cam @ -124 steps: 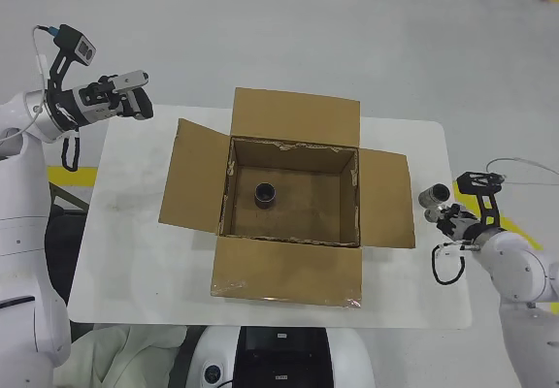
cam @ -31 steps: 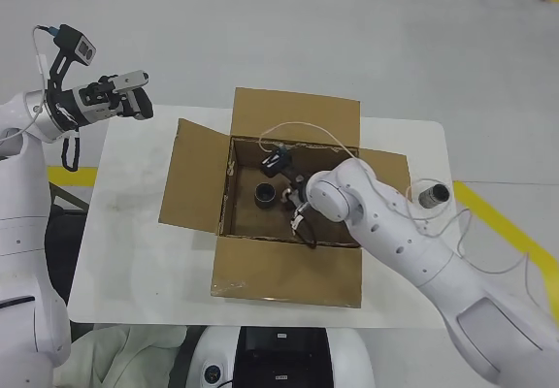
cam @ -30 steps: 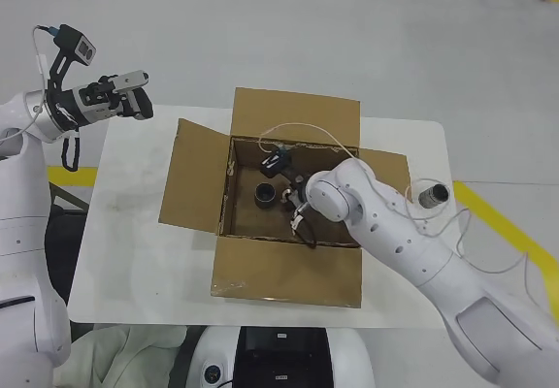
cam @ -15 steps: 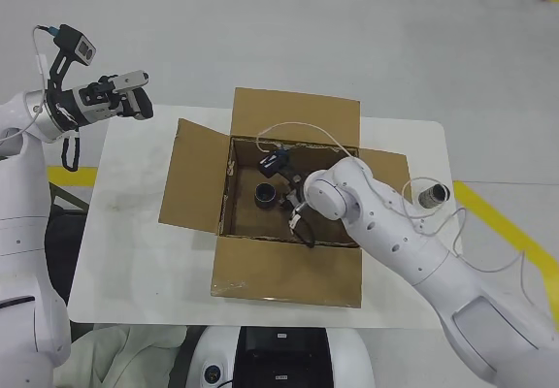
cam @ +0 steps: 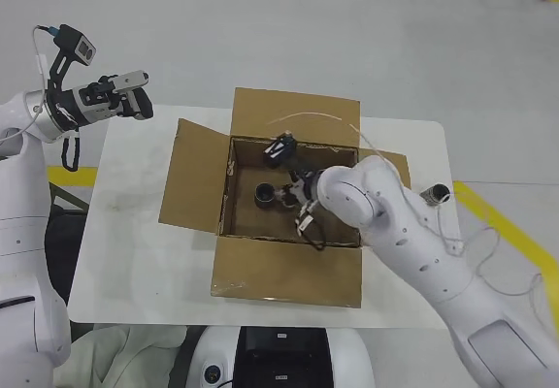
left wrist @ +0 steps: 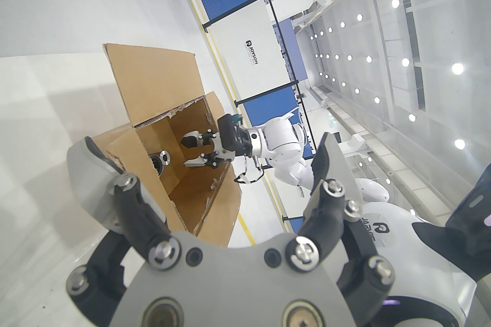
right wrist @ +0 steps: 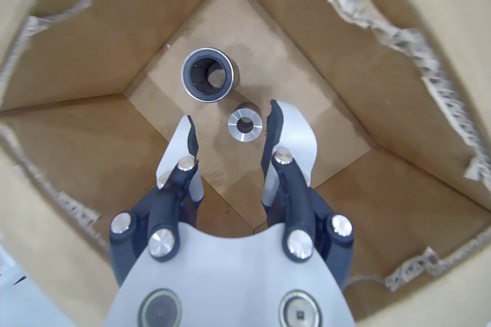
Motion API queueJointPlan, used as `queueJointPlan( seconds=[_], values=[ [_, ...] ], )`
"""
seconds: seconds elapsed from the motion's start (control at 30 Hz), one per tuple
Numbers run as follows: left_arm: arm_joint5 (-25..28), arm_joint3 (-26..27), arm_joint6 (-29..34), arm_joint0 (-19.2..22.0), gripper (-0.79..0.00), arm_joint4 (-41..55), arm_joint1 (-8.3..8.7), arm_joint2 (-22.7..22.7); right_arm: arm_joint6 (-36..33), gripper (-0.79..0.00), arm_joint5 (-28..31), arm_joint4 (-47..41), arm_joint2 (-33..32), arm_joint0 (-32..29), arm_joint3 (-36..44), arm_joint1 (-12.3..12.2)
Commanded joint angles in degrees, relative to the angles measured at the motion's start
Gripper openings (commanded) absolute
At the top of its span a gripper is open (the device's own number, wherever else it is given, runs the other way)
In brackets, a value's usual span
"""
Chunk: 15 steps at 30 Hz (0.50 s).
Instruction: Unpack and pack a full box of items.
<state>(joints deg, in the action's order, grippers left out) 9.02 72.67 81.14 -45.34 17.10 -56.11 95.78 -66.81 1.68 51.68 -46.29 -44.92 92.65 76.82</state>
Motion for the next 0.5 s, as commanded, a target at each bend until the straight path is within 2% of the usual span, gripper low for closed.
queueJointPlan(
  seconds=[0.0,0.23,0.47],
  values=[
    [0.0,0.0,0.0,0.0,0.0,0.0,0.0,0.0,-0.77,-0.382,1.01,0.36,-1.88,-1.85,3.58,-0.68],
    [0.0,0.0,0.0,0.0,0.0,0.0,0.0,0.0,-2.08,-0.351,6.53,1.57,-8.03,-8.02,13.27,-2.86],
    [0.0,0.0,0.0,0.0,0.0,0.0,0.0,0.0,-1.29,-0.351,10.1,2.34,-16.89,-15.01,20.44,-5.02]
  ],
)
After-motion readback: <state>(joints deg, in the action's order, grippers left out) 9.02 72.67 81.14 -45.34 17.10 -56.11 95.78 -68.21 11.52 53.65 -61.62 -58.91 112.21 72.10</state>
